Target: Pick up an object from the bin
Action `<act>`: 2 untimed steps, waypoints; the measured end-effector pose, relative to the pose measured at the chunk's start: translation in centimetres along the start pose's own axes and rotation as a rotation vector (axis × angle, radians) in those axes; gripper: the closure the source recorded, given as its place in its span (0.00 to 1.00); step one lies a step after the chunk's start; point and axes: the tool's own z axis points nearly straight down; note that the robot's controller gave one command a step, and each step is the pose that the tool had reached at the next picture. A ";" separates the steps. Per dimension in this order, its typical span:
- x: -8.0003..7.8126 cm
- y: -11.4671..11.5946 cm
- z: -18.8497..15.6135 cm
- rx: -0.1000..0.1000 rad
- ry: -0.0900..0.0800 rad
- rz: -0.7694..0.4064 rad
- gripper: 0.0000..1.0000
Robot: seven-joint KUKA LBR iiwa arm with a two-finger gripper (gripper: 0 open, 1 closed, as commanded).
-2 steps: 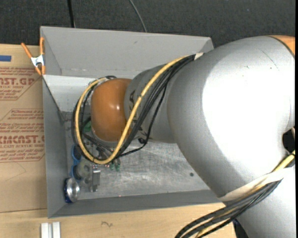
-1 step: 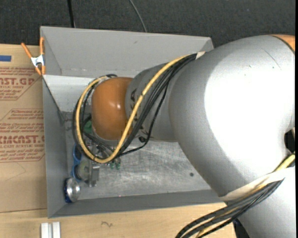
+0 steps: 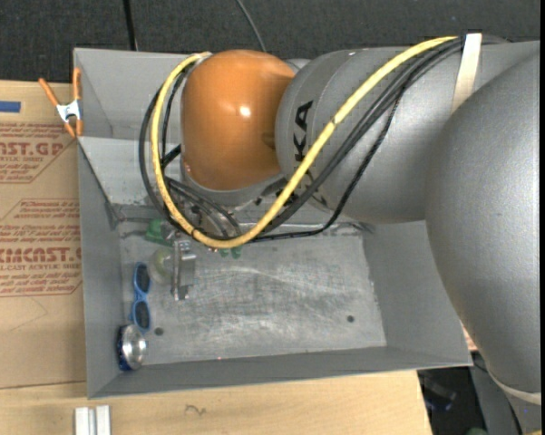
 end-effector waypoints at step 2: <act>-1.0 -0.3 -1.3 0.001 0.000 -0.087 1.00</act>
Offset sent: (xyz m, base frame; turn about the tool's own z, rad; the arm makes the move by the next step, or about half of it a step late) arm 0.0137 -0.0012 -0.0594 -0.0522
